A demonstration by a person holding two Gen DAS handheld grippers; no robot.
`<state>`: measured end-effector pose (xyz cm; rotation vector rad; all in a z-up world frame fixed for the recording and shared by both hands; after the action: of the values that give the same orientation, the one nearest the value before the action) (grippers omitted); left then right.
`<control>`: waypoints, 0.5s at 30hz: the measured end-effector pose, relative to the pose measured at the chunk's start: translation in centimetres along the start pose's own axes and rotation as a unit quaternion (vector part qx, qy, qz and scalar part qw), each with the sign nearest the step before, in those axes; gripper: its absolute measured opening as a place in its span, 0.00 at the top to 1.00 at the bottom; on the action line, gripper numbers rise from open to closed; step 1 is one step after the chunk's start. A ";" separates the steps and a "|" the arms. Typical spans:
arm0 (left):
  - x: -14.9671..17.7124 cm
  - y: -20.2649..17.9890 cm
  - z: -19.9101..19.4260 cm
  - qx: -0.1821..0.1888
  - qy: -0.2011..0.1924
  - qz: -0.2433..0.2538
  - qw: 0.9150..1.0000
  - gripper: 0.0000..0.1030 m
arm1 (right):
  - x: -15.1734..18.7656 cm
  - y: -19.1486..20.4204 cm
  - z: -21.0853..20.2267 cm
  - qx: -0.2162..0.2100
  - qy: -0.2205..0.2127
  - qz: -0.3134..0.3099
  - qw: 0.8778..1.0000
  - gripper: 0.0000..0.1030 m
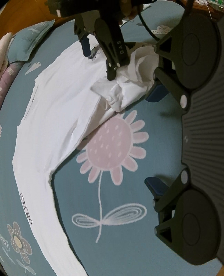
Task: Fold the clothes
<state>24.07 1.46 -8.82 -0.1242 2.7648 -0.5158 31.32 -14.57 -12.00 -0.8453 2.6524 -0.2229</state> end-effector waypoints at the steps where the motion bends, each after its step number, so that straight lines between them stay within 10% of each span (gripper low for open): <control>1: -0.1 -0.2 0.2 0.003 0.001 0.001 1.000 0.09 | 0.2 -0.1 0.2 -0.001 -0.002 -0.003 1.000 0.00; 12: -1.8 -2.8 1.7 0.024 -0.001 0.015 1.000 0.11 | 0.3 -1.8 -2.7 -0.081 -0.046 0.022 0.995 0.00; 15: -2.2 -3.6 2.4 0.023 -0.008 0.029 0.999 0.25 | 0.7 -2.2 -3.9 -0.090 -0.057 0.021 0.994 0.00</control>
<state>27.05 -2.40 -8.90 -0.0359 2.7292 -0.5602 30.49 -16.59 -8.06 -0.8283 2.6072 0.0757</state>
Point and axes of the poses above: each gripper's, at about its wrist camera, not at the fingertips, and z roughly the way its jaws point, y to its left, x to its underside, the point moved 9 cm from there along z, roughly the way its jaws point, and after that the axes turned 6 degrees about x, right-handed, at the moved point
